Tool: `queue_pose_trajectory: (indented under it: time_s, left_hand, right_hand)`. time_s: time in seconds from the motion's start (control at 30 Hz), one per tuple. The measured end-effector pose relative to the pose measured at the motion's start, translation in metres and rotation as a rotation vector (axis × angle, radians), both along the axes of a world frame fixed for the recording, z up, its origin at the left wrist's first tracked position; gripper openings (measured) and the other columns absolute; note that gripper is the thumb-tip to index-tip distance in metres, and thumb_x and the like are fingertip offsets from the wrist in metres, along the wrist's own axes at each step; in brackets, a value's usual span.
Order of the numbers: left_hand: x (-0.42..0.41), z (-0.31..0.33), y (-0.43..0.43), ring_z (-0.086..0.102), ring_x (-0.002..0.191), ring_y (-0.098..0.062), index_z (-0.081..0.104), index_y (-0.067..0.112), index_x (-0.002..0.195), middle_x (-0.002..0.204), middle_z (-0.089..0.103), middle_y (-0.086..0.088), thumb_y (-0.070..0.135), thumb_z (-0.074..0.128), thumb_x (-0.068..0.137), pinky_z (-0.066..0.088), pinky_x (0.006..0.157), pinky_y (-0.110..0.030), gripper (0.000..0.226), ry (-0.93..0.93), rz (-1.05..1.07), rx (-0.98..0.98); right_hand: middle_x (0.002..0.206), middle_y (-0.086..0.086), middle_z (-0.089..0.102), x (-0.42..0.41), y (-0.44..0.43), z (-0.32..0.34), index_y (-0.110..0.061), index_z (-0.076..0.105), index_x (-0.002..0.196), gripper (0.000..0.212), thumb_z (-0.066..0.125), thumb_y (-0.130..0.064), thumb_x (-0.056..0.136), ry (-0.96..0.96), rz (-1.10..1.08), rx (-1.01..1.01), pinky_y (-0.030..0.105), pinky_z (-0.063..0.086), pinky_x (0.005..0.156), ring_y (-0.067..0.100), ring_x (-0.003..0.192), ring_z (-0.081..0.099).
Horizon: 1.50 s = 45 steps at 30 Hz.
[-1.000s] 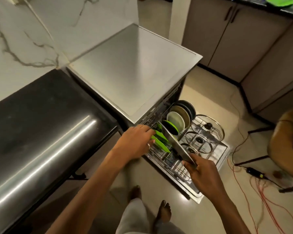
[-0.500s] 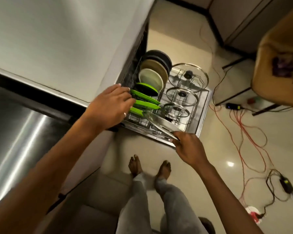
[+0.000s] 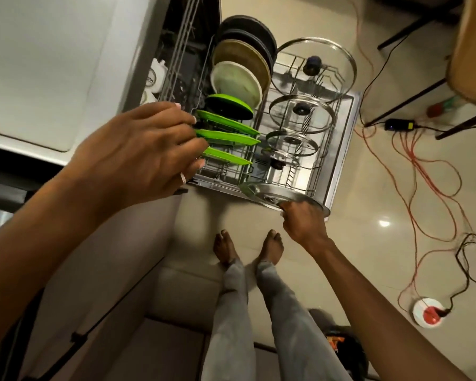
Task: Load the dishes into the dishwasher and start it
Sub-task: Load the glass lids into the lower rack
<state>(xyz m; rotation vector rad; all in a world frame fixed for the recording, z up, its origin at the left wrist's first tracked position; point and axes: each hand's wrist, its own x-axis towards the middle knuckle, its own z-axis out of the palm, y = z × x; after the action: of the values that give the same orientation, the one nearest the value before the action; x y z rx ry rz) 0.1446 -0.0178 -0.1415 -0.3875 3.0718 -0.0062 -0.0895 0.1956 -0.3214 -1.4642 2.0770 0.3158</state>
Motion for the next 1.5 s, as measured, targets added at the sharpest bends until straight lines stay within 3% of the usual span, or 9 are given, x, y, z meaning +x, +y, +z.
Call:
queue_pose_trajectory:
  time_s: [0.2,0.43,0.63,1.0,1.23,1.5]
  left_hand:
    - [0.0,-0.006,0.003,0.062,0.12,-0.033,0.07,0.009,0.114,0.111,0.072,-0.012,0.04,0.052,0.101,0.049,0.098,-0.048,0.038,0.039,0.023,0.005]
    - [-0.001,-0.01,0.004,0.062,0.124,-0.03,0.07,0.007,0.117,0.115,0.072,-0.01,0.042,0.061,0.096,0.046,0.107,-0.047,0.042,0.075,0.04,0.012]
    - [-0.001,-0.012,0.003,0.059,0.128,-0.031,0.068,0.007,0.123,0.121,0.07,-0.011,0.046,0.062,0.095,0.046,0.107,-0.051,0.049,0.048,0.071,0.051]
    - [-0.005,-0.007,0.005,0.056,0.132,-0.031,0.067,0.006,0.126,0.128,0.068,-0.012,0.048,0.062,0.096,0.045,0.108,-0.051,0.052,0.015,0.096,0.056]
    - [-0.005,-0.005,0.005,0.053,0.135,-0.03,0.066,0.007,0.13,0.133,0.065,-0.012,0.049,0.062,0.095,0.046,0.108,-0.051,0.054,0.018,0.095,0.054]
    - [-0.003,-0.012,0.004,0.048,0.139,-0.029,0.065,0.007,0.132,0.138,0.062,-0.011,0.051,0.062,0.093,0.042,0.111,-0.051,0.058,0.027,0.119,0.066]
  right_hand:
    - [0.083,0.012,0.068,-0.017,-0.023,-0.04,-0.016,0.068,0.106,0.021,0.06,-0.005,0.089,0.019,-0.021,0.001,0.036,0.053,0.065,0.034,0.078,0.068]
    - [0.086,0.012,0.066,-0.024,-0.047,-0.074,-0.02,0.067,0.118,0.029,0.059,-0.007,0.094,-0.002,-0.027,0.026,0.038,0.056,0.068,0.033,0.08,0.068]
    - [0.094,0.017,0.069,-0.027,-0.062,-0.087,-0.014,0.067,0.111,0.022,0.057,-0.008,0.093,-0.041,-0.06,0.052,0.039,0.053,0.072,0.039,0.089,0.068]
    - [0.078,0.012,0.068,-0.037,-0.052,-0.08,-0.013,0.069,0.109,0.019,0.065,-0.01,0.091,-0.031,0.016,-0.021,0.04,0.059,0.066,0.033,0.073,0.067]
    - [0.082,0.013,0.069,-0.037,-0.056,-0.068,-0.014,0.068,0.11,0.022,0.062,-0.008,0.09,-0.031,0.041,-0.019,0.038,0.056,0.065,0.036,0.076,0.068]
    - [0.082,0.007,0.068,-0.036,-0.054,-0.077,-0.017,0.067,0.113,0.027,0.056,-0.005,0.091,-0.017,0.021,0.005,0.035,0.054,0.063,0.028,0.075,0.068]
